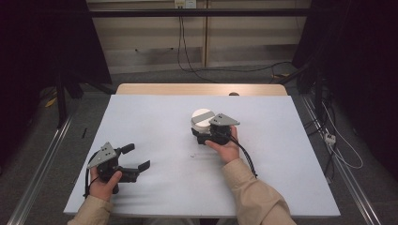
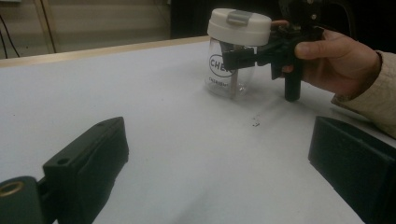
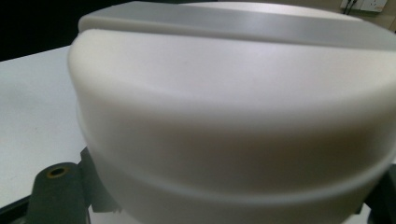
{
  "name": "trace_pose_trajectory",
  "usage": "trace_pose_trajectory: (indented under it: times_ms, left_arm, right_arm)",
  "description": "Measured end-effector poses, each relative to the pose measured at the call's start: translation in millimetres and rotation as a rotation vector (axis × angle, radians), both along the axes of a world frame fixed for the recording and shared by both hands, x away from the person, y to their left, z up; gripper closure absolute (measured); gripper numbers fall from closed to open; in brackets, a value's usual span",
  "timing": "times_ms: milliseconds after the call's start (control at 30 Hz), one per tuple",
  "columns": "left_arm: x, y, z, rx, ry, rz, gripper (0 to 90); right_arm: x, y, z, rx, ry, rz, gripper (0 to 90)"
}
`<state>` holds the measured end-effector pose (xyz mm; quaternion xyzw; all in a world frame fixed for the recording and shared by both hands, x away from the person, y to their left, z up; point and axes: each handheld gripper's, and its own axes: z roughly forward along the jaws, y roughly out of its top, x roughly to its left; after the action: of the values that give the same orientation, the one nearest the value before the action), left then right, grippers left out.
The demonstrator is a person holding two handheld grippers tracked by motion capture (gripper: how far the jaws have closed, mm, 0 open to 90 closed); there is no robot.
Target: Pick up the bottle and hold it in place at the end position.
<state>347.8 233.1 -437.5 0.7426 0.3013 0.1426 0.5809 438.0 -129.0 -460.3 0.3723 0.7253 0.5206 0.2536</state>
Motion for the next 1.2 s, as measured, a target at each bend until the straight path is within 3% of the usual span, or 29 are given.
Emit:
trace_pose_trajectory:
  times_ms: [500, 1200]
  left_arm:
    - [10.9, -21.6, 11.4, 0.023, 0.026, -0.036, 4.4]
    - [31.3, -52.0, 16.2, 0.05, 0.059, -0.07, 4.5]
  right_arm:
    - [-0.3, -0.5, -0.7, 0.001, -0.001, 0.001, 18.6]
    - [-0.7, -0.8, -0.9, -0.002, -0.001, 0.002, 18.7]
